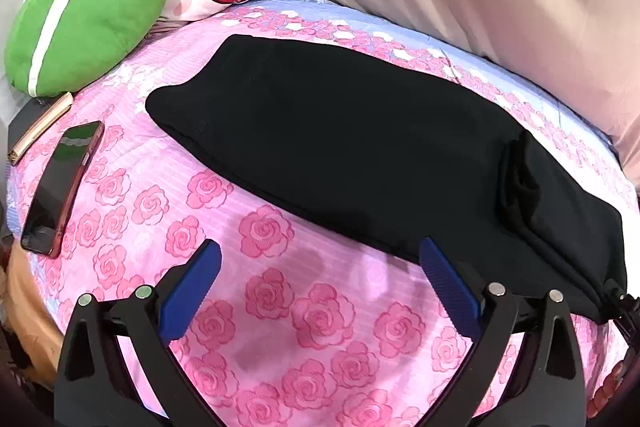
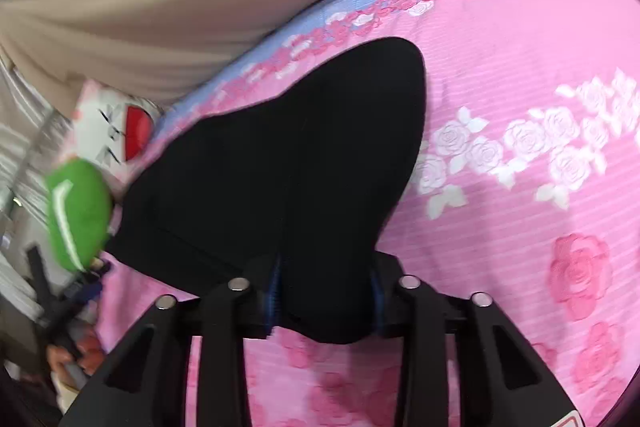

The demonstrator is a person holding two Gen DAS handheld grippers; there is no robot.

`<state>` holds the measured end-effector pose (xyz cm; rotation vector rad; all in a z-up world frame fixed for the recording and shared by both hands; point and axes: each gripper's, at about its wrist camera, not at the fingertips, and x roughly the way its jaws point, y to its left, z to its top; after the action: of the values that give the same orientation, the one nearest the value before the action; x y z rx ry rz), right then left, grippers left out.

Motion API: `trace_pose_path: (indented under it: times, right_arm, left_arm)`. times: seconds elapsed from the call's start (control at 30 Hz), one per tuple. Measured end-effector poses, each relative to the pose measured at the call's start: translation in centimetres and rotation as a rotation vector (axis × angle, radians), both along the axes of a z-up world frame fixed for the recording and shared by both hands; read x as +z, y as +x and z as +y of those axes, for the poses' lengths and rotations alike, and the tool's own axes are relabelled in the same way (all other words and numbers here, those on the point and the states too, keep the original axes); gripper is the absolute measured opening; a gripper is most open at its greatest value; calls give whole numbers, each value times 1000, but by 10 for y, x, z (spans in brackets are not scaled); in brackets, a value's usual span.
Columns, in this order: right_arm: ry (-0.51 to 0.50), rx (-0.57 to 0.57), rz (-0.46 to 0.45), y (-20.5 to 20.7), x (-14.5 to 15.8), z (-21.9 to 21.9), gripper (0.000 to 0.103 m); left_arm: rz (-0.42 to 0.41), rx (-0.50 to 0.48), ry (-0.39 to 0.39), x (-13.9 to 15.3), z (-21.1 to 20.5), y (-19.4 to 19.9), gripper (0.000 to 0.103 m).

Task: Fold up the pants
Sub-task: 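Grasp the folded pants edge with the right gripper and fold it over again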

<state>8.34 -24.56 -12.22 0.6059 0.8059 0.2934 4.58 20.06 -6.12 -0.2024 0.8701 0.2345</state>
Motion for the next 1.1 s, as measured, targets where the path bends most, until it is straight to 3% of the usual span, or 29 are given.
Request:
trace_pose_path:
  times: [0.1,0.23,0.43,0.63,0.7,0.77,0.83,0.9,0.97,1.1]
  right_arm:
    - [101,-20,-62,-9,14,-20,20]
    - [105,-28,-94,-23,28,-49,15]
    - [16,-72,-89,-46,27,-94,15]
    - [-75,-230,-36,-89,16,-165,16]
    - [-152,-218,16,-97,5,-168,27]
    - [-310,-288,48,-105,6,-157,42]
    - [-457,-358,-41,-123,29,-138,45]
    - [-480,-315,-152,-132,55,-110,63]
    - [-469,-145,-226,-123,72,-63,68]
    - [-492,143,-236,-83,65,30,67]
  left_arm:
    - [10,2,8,6,-9,-1,97]
    - [3,-12,34,15,-23,-3,97]
    - [3,-52,63,20,-47,-9,97]
    - [28,-107,86,10,-69,-7,97]
    - [39,-117,80,3,-73,-4,98]
    - [60,-126,77,-6,-78,3,98]
    - [80,-126,88,-15,-83,8,98]
    - [86,-115,103,-20,-85,9,98]
    - [83,-117,95,-23,-84,8,98]
    - [81,-122,49,-21,-78,3,98]
